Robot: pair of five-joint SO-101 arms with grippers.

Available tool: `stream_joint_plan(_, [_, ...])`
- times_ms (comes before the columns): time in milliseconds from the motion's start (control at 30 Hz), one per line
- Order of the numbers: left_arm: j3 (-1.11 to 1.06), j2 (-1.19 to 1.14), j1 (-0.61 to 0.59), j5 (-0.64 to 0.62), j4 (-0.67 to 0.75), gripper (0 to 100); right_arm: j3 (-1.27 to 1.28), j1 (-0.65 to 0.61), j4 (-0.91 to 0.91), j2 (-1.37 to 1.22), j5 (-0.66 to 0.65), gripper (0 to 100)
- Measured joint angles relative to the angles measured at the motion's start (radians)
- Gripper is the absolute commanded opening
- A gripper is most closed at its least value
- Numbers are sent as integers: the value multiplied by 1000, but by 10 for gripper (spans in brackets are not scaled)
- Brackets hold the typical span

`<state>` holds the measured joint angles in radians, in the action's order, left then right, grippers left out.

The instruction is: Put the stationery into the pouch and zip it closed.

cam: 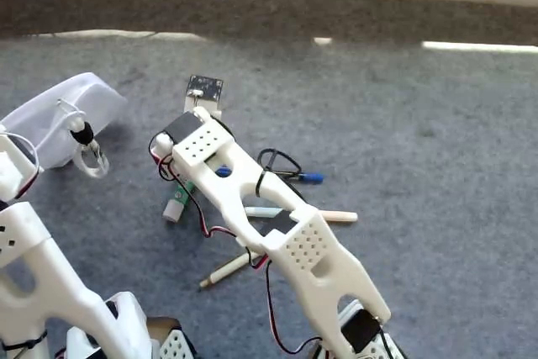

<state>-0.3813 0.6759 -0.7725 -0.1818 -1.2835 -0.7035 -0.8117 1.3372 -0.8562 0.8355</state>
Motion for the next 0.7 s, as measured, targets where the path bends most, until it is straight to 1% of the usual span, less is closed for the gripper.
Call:
stream_joint_plan(200, [0, 0, 0, 0, 0, 7, 2, 25, 118, 57, -15, 4])
stream_joint_plan(333, [0, 0, 6, 0, 0, 7, 2, 55, 189, 133, -104, 4])
stream_joint_plan(433, [0, 2, 35, 2, 0, 7, 2, 58, 235, 184, -144, 4])
stream_joint_plan(700, [0, 3, 127, 18, 0, 7, 2, 80, 293, 249, -160, 4])
